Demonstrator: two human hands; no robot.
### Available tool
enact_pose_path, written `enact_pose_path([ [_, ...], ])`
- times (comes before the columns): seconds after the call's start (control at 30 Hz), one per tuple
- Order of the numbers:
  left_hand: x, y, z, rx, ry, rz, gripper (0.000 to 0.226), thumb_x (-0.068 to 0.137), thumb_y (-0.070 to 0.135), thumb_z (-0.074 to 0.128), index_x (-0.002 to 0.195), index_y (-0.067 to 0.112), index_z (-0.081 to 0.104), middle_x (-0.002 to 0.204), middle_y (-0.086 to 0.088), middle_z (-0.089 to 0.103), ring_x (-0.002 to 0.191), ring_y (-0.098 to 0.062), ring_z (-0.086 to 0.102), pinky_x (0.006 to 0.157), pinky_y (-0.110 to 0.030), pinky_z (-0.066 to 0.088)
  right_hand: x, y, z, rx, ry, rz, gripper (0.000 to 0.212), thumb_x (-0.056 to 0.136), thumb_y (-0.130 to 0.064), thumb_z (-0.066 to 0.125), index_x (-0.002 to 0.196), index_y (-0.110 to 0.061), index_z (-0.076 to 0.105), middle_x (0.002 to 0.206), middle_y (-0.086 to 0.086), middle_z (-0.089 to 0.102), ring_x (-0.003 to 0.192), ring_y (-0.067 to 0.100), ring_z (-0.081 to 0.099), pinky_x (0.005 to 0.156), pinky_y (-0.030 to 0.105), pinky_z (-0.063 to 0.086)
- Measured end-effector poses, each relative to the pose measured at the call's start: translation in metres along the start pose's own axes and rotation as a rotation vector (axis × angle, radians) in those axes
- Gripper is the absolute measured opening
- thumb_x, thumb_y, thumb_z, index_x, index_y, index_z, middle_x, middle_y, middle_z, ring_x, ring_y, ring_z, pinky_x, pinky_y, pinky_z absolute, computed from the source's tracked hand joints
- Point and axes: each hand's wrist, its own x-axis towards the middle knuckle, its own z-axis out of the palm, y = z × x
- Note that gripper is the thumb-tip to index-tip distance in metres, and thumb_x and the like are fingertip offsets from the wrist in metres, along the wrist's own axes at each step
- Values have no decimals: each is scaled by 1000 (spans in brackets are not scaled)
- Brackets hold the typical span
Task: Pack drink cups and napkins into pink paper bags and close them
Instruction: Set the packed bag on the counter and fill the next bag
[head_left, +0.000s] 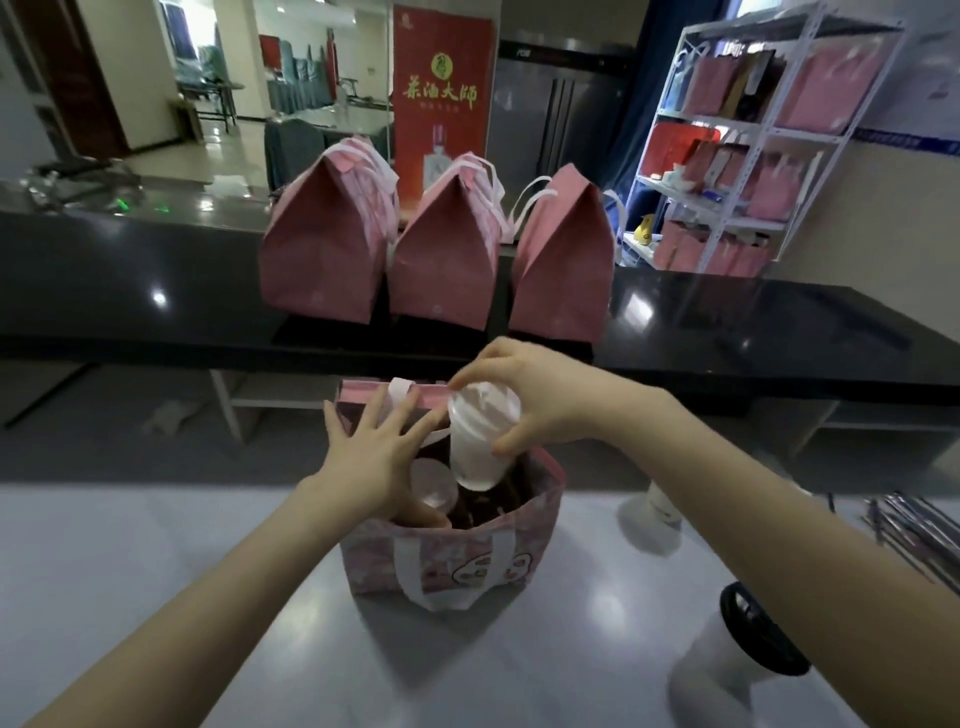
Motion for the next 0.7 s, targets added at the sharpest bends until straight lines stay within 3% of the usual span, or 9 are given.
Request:
enact_pose_path([
  [0.13,-12,7,3,-27,-6,-18,134,47,88,63,140,51,-27,157,5,-30,143,-31,-27,106,-75,-2,10,-2,42,-202,-136,21,74,69,-30,77,132,-49,41,122,-6,41,108,19,42,84,39,49],
  [0.23,-18,14,5,31,0,2,135,49,87,62,141,46,-28,157,1,-31,143,-33,-27,109,-72,-1,15,5,64,-298,-116,38,74,70,-30,77,134,-40,40,126,-3,39,117,22,37,84,40,51],
  [0.4,-25,16,11,68,10,9,134,50,89,59,145,41,-23,157,-3,-29,141,-35,-32,110,-68,-5,20,15,87,-239,-104,102,79,70,-35,77,139,-36,39,139,-2,36,120,24,39,89,41,51],
  [0.7,-20,18,13,83,-12,8,130,49,92,54,147,43,-16,157,-5,-30,139,-35,-36,110,-66,-9,28,29,119,-196,-49,161,70,79,-34,72,140,-31,39,142,1,36,118,28,43,96,43,48],
])
